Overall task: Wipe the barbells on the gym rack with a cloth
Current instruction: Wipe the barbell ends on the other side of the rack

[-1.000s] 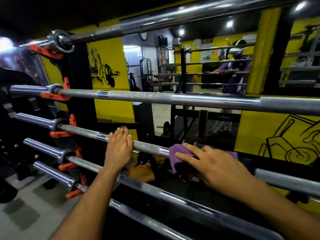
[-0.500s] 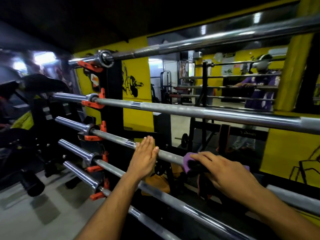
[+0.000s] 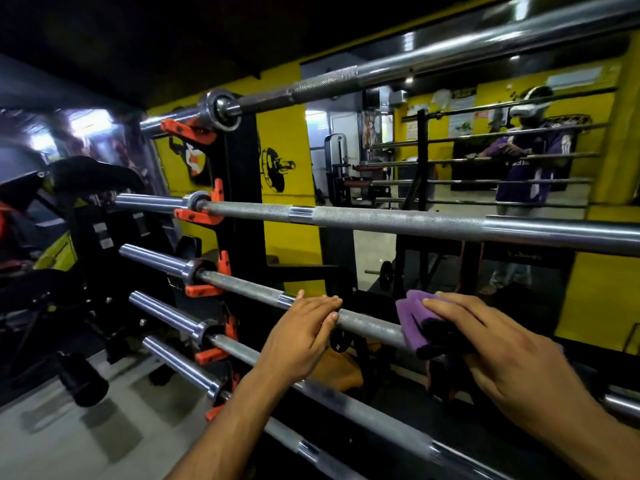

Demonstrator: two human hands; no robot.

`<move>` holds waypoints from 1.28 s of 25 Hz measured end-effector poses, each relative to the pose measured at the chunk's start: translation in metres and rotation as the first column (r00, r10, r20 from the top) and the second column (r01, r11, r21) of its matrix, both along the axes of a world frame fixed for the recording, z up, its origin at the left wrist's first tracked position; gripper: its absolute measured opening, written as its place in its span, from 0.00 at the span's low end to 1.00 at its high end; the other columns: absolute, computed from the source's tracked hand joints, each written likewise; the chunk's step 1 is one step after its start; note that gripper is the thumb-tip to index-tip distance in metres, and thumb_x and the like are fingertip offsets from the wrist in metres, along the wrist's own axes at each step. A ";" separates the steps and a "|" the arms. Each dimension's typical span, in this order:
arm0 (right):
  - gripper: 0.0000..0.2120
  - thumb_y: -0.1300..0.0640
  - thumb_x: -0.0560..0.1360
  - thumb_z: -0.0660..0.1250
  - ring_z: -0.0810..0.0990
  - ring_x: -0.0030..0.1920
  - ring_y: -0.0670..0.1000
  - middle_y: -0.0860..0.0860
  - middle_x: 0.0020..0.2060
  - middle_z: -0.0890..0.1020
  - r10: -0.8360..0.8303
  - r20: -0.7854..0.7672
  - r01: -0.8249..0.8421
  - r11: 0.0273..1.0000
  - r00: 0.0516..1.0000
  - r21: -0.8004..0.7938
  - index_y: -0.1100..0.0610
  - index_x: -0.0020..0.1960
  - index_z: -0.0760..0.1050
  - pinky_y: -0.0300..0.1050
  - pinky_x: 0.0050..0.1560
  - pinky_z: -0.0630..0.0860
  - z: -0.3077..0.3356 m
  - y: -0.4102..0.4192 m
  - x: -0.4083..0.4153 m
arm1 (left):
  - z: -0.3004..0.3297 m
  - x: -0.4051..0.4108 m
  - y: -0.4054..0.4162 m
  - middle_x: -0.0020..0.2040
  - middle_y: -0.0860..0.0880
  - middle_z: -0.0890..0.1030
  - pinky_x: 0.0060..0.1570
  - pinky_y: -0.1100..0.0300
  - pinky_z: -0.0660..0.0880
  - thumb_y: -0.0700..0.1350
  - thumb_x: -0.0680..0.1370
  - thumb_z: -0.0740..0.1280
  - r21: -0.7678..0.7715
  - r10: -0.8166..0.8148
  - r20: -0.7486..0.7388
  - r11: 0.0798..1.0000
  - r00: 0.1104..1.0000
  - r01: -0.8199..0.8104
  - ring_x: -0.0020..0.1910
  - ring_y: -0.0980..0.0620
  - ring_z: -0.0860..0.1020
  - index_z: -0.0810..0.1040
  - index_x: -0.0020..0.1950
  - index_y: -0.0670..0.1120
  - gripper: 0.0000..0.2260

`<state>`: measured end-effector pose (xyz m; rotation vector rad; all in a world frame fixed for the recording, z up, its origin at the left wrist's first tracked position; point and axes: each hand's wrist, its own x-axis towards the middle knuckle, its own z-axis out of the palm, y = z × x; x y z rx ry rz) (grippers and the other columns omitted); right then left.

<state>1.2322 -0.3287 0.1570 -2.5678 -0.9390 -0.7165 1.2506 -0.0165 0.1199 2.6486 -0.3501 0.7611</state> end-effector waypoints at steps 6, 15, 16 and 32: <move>0.36 0.58 0.68 0.59 0.79 0.63 0.54 0.46 0.73 0.71 -0.009 0.135 0.000 0.998 0.991 0.064 0.45 0.76 0.64 0.47 0.58 0.74 -0.016 0.013 -0.005 | 0.007 0.020 0.006 0.47 0.55 0.81 0.74 0.51 0.64 0.58 0.83 0.54 0.094 -0.014 0.069 0.996 0.998 0.008 0.51 0.53 0.79 0.79 0.51 0.51 0.17; 0.31 0.78 0.73 0.65 0.78 0.65 0.51 0.48 0.66 0.78 -0.082 -0.131 0.148 0.745 0.988 0.651 0.53 0.70 0.71 0.45 0.67 0.73 -0.051 0.020 -0.090 | 0.035 0.024 -0.076 0.59 0.58 0.81 0.67 0.58 0.68 0.62 0.81 0.51 0.162 -0.492 0.032 0.862 0.870 0.481 0.56 0.58 0.77 0.78 0.64 0.56 0.21; 0.25 0.72 0.77 0.66 0.79 0.64 0.50 0.45 0.63 0.81 -0.147 -0.191 0.240 0.557 0.971 0.795 0.52 0.69 0.72 0.39 0.64 0.74 -0.056 0.019 -0.110 | 0.036 0.021 -0.090 0.61 0.58 0.80 0.70 0.58 0.65 0.62 0.82 0.51 0.152 -0.568 0.031 0.816 0.822 0.558 0.59 0.58 0.76 0.77 0.66 0.56 0.22; 0.31 0.48 0.46 0.83 0.87 0.44 0.58 0.59 0.50 0.86 -0.231 -0.072 -0.137 -0.770 0.970 0.623 0.58 0.48 0.87 0.54 0.41 0.84 -0.134 -0.151 -0.244 | 0.054 0.001 -0.374 0.82 0.57 0.41 0.75 0.63 0.49 0.53 0.86 0.55 0.440 -0.905 -0.348 0.071 0.243 0.895 0.79 0.59 0.47 0.41 0.82 0.53 0.31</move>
